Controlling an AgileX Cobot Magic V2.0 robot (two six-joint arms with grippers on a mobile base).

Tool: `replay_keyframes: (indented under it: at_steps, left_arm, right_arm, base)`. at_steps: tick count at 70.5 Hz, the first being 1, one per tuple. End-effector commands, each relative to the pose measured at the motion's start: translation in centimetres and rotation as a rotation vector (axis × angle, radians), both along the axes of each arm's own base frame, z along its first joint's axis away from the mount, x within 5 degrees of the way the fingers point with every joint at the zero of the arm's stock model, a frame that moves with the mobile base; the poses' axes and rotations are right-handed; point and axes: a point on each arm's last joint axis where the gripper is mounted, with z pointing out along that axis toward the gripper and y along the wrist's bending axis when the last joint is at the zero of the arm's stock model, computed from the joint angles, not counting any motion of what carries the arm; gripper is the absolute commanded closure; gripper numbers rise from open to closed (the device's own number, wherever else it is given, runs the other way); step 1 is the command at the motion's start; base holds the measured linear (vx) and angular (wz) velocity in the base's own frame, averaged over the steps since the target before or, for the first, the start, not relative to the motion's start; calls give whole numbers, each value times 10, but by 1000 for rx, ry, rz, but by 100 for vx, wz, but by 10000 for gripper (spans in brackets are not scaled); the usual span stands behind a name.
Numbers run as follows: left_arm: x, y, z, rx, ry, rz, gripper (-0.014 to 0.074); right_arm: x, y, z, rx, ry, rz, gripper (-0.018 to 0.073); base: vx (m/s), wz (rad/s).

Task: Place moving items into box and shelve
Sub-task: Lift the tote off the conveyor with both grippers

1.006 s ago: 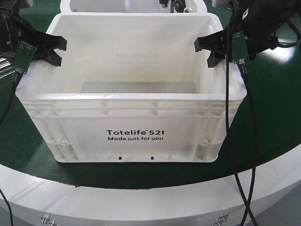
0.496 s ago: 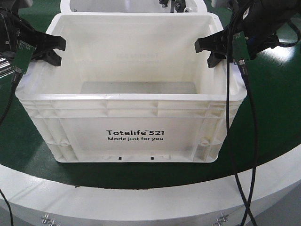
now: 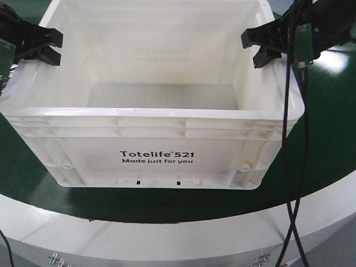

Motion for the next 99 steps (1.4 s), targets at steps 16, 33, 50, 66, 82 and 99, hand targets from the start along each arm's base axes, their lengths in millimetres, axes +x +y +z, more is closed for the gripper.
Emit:
replay_keyframes:
  at_steps: [16, 33, 50, 66, 82, 99]
  left_arm:
    - [-32, -2, 54, -108, -205, -5, 617]
    - [-51, -3, 66, -131, -218, -24, 617]
    - [-60, -6, 81, -178, -213, -55, 617]
    - [-61, -12, 86, -253, -213, -75, 617]
    - [-61, -12, 86, -255, -215, -73, 617]
    - [-61, -12, 87, -260, -220, -72, 617]
  right_arm:
    - [-39, -5, 63, 131, -229, 29, 571]
    - [-60, -9, 78, 162, -247, 45, 571]
    - [-76, -10, 89, 195, -264, 64, 571]
    - [-79, -10, 89, 197, -247, 75, 571]
    - [-79, -10, 89, 197, -247, 75, 571]
    - [-79, -10, 89, 194, -260, 77, 571]
  base:
    - [0, 0]
    - [0, 0]
    - [0, 0]
    - [0, 0]
    - [0, 0]
    - [0, 0]
